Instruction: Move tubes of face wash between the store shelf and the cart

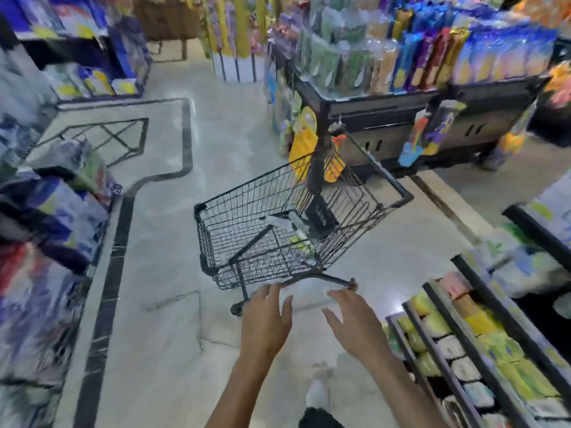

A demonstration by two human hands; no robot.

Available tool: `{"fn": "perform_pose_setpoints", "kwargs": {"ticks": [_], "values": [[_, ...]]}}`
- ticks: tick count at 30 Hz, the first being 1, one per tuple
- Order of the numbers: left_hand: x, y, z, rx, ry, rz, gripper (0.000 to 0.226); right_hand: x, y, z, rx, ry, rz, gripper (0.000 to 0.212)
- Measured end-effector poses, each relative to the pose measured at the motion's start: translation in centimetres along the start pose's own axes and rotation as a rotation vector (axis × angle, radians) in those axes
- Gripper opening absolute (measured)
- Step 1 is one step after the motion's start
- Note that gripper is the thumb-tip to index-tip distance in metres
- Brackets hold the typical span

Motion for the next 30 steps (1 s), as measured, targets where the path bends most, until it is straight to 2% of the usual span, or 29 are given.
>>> {"fn": "perform_pose_setpoints", "kwargs": {"ticks": [5, 11, 20, 25, 30], "values": [[1.0, -8.2, 3.5, -0.079, 0.01, 0.027, 0.053, 1.8, -7.3, 0.4, -0.005, -0.013, 0.095, 0.048], [1.2, -18.0, 6.0, -0.114, -0.03, 0.072, 0.041, 1.1, -18.2, 1.9, 0.008, -0.037, 0.19, 0.046], [4.6, -27.3, 11.7, -0.272, 0.027, 0.183, 0.045, -0.2, -35.7, 8.2, -0.004, -0.053, 0.267, 0.041], [8.2, -32.2, 16.2, -0.34, 0.079, 0.301, 0.047, 0.8, -44.7, 11.2, 0.032, -0.018, 0.312, 0.045], [12.1, -39.2, 20.8, -0.266, 0.071, 0.473, 0.049, 4.4, -52.4, 12.1, 0.176, -0.041, 0.402, 0.047]]}}
Point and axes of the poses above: each hand's wrist, its own y-axis away from the middle knuckle, its own x-axis out of the palm, z = x × y, the point moved 3 cm from there along -y, towards the middle knuckle, and after that the axes turned 12 degrees about x, right-handed, at the moved point
